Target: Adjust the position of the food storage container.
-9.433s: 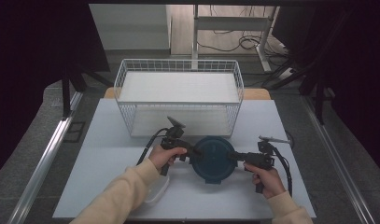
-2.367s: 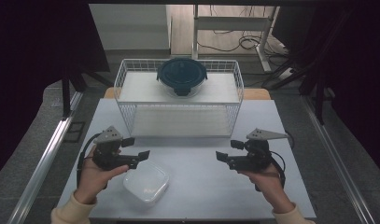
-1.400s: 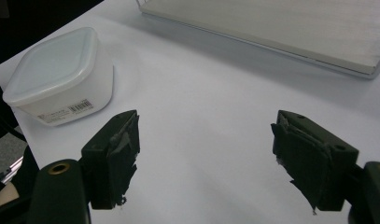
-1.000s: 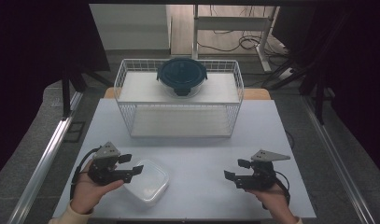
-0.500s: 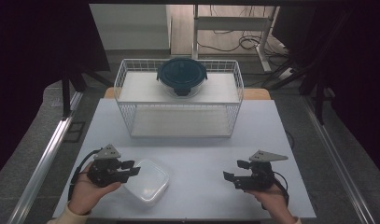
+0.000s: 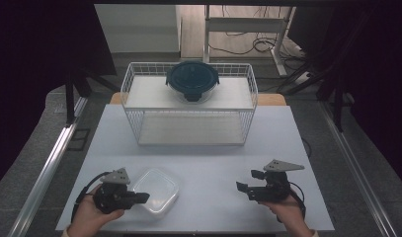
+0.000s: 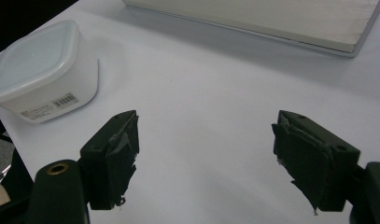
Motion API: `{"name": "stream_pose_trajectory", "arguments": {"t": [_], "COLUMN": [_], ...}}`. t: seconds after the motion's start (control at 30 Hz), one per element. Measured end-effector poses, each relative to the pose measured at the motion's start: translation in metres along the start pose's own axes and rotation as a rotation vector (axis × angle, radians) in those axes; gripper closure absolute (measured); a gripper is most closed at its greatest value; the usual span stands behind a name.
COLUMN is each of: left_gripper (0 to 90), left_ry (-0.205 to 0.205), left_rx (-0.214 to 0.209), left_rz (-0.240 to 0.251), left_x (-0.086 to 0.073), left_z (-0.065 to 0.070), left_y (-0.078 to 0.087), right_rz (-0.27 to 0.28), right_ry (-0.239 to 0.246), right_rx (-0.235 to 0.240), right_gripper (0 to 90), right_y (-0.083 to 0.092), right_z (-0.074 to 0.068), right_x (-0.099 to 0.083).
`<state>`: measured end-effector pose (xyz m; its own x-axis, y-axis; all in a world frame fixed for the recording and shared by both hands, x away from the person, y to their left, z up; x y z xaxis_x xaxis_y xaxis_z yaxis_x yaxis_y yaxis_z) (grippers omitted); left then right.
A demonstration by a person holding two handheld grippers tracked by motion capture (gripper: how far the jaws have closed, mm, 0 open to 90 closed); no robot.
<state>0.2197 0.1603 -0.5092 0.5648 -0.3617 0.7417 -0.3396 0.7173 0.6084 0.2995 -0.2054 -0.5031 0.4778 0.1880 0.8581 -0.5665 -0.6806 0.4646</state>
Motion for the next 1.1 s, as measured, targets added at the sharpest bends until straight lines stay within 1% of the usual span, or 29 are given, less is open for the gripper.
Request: {"name": "stream_pose_trajectory", "arguments": {"t": [0.1,0.17,0.2,0.27,0.3,0.33,0.47,0.53,0.6,0.67,0.77,0.83,0.87,0.9,0.97,1.03,1.1], "left_gripper": [90.0,90.0,90.0,90.0,90.0,90.0,90.0,90.0,90.0,90.0,90.0,90.0,90.0,90.0,90.0,90.0,90.0], "left_ry": [-0.025,-0.051,-0.056,-0.069,-0.073,-0.077,-0.079,-0.085,-0.107,-0.105,-0.098,-0.101,-0.101,-0.107,-0.101,-0.102,-0.101], "left_rx": [-0.021,-0.018,-0.02,-0.029,-0.019,-0.022,-0.029,-0.034,-0.011,-0.017,-0.016,-0.01,0.001,0.009,0.026,0.059,0.07], "left_rz": [-0.03,-0.056,-0.059,-0.083,-0.096,-0.1,-0.091,-0.108,-0.139,-0.146,-0.137,-0.13,-0.12,-0.119,-0.113,-0.131,-0.133], "left_x": [-0.007,-0.011,-0.013,-0.018,-0.02,-0.021,-0.02,-0.021,-0.024,-0.025,-0.023,-0.021,-0.02,-0.018,-0.015,-0.012,-0.009], "left_z": [0.007,0.011,0.014,0.019,0.02,0.022,0.024,0.026,0.028,0.028,0.027,0.027,0.027,0.026,0.025,0.024,0.025], "left_y": [-0.001,-0.001,-0.002,-0.006,-0.009,-0.011,-0.016,-0.018,-0.022,-0.025,-0.028,-0.03,-0.032,-0.034,-0.04,-0.049,-0.057], "right_rz": [0.001,-0.001,-0.002,-0.004,-0.004,-0.005,-0.008,-0.01,-0.01,-0.007,-0.007,-0.007,-0.006,-0.005,-0.005,-0.007,-0.009], "right_ry": [0.002,-0.002,-0.004,-0.005,-0.006,-0.005,-0.001,-0.001,0.0,0.0,-0.002,0.0,0.0,0.001,-0.002,0.0,0.003], "right_rx": [-0.004,-0.006,-0.008,-0.013,-0.014,-0.015,-0.017,-0.018,-0.017,-0.018,-0.018,-0.018,-0.016,-0.016,-0.015,-0.016,-0.014], "right_gripper": [22.3,22.4,22.4,22.4,22.4,22.4,22.4,22.4,22.4,22.4,22.4,22.4,22.4,22.4,22.4,22.3,22.4], "right_y": [0.0,0.0,0.0,0.0,-0.001,-0.001,-0.001,-0.001,-0.001,0.0,0.0,0.0,0.0,0.0,0.0,-0.001,-0.001], "right_z": [0.0,0.001,0.001,0.002,0.003,0.003,0.003,0.003,0.003,0.003,0.003,0.003,0.003,0.003,0.003,0.003,0.003], "right_x": [0.0,-0.001,-0.001,-0.002,-0.002,-0.002,-0.003,-0.003,-0.003,-0.003,-0.003,-0.003,-0.003,-0.002,-0.002,-0.003,-0.003]}}
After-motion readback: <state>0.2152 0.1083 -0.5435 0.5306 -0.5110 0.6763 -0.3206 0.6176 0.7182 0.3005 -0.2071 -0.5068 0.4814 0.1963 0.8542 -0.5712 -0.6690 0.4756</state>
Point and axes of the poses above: each handheld gripper's, and its own axes: y roughly backward along the jaws, x roughly out of its top, z roughly to its right, the point moved 6 cm from there along -y, roughly forward along the jaws, and after that the axes turned 10 degrees about z, right-handed, at the moved point
